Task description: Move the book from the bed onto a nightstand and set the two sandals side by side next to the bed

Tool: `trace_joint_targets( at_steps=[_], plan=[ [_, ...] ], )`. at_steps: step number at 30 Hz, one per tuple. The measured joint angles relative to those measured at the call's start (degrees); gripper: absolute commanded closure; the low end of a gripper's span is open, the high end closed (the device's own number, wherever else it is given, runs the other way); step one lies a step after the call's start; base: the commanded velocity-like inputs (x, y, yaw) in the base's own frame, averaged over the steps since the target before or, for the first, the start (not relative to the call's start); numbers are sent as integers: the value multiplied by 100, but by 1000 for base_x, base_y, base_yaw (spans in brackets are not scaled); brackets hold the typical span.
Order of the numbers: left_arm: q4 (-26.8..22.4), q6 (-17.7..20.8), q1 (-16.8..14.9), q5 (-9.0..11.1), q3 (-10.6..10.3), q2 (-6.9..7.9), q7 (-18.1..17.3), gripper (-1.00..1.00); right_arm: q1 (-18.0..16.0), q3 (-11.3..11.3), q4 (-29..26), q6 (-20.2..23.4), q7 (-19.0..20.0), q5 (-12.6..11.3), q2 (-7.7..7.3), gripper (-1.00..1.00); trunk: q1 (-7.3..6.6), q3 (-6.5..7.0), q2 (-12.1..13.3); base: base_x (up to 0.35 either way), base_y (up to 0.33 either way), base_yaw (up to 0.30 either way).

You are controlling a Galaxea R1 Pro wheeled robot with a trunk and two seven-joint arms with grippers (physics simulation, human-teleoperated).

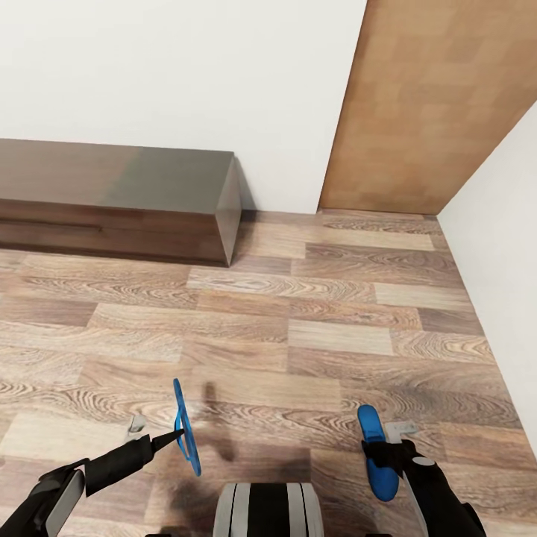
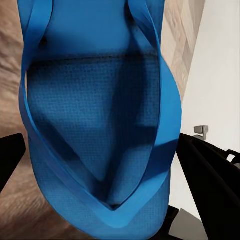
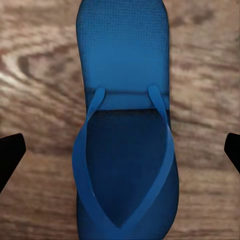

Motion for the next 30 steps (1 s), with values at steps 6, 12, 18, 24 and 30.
trace_joint_targets(
  at_steps=[6,12,18,24,30],
  plan=[
    [-1,-6,0,-1,0,0,15,100,0,3,6,-2,-6,4,2,-100,0,0,0,7,0,0],
    [-4,-6,0,-10,-4,0,24,100,0,13,18,-5,-9,9,3,-100,11,-88,-5,0,0,0],
    [-2,-2,0,2,-2,0,4,100,-1,15,18,-5,-9,9,3,-100,11,-89,-5,0,0,0],
    [2,-2,0,-3,-7,0,-7,100,0,9,18,-5,-9,9,3,-100,26,-221,-13,0,0,0],
    [-1,0,0,-1,-8,0,-8,100,0,9,18,-2,-9,9,3,-100,36,-310,-19,0,0,0]
  ],
)
